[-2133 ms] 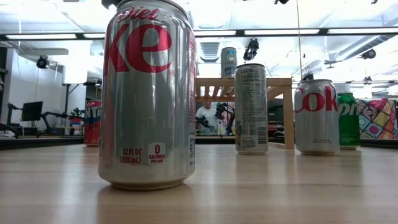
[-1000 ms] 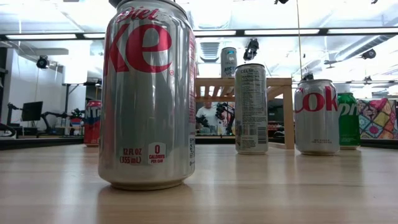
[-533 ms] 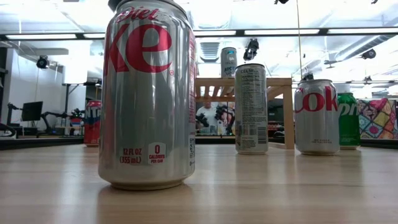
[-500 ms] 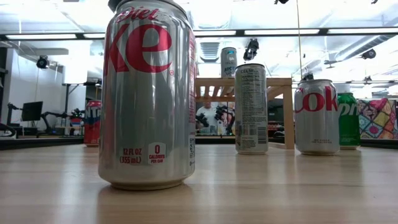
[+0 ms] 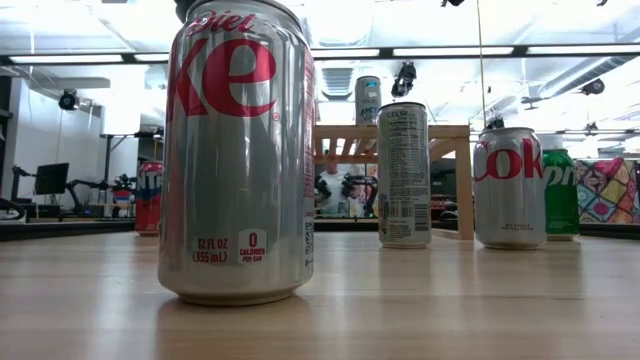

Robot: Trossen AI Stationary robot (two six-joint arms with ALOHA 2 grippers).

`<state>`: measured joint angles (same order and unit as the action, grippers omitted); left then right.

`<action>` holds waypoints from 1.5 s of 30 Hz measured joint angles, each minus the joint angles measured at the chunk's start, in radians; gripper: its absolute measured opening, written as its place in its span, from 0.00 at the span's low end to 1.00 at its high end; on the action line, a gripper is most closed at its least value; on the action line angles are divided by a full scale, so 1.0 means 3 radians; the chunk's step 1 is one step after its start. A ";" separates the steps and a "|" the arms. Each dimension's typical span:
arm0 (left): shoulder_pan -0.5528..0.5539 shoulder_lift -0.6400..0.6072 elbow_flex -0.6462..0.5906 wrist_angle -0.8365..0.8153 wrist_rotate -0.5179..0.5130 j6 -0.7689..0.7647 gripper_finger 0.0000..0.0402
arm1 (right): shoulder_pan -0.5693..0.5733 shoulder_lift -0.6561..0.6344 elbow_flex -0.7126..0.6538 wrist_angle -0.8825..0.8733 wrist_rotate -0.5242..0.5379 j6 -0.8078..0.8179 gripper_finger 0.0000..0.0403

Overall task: Place canned beverage on shelf
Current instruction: Put the middle left green soda can on the shelf

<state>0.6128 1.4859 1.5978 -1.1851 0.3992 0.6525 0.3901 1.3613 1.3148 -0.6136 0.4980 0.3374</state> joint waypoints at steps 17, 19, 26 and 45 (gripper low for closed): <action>-0.0001 0.0004 0.0094 0.0051 -0.0086 -0.0024 0.81 | 0.0000 0.0000 -0.0001 0.0000 0.0000 0.0000 0.02; -0.0001 0.0004 0.0154 0.0030 -0.0086 -0.0024 0.81 | 0.0000 0.0000 -0.0001 0.0002 0.0000 0.0000 0.02; -0.0001 0.0004 0.0437 -0.0177 -0.0094 -0.0034 0.81 | 0.0000 0.0000 -0.0001 0.0006 0.0001 0.0000 0.02; -0.0787 -0.0141 0.0929 -0.0387 -0.0413 -0.1034 0.54 | -0.0001 -0.0004 -0.0001 0.0225 0.0006 -0.0183 0.02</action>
<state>0.3767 1.4436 1.8764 -1.3010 0.2752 0.3423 0.3897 1.3602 1.3144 -0.5460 0.4999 0.2826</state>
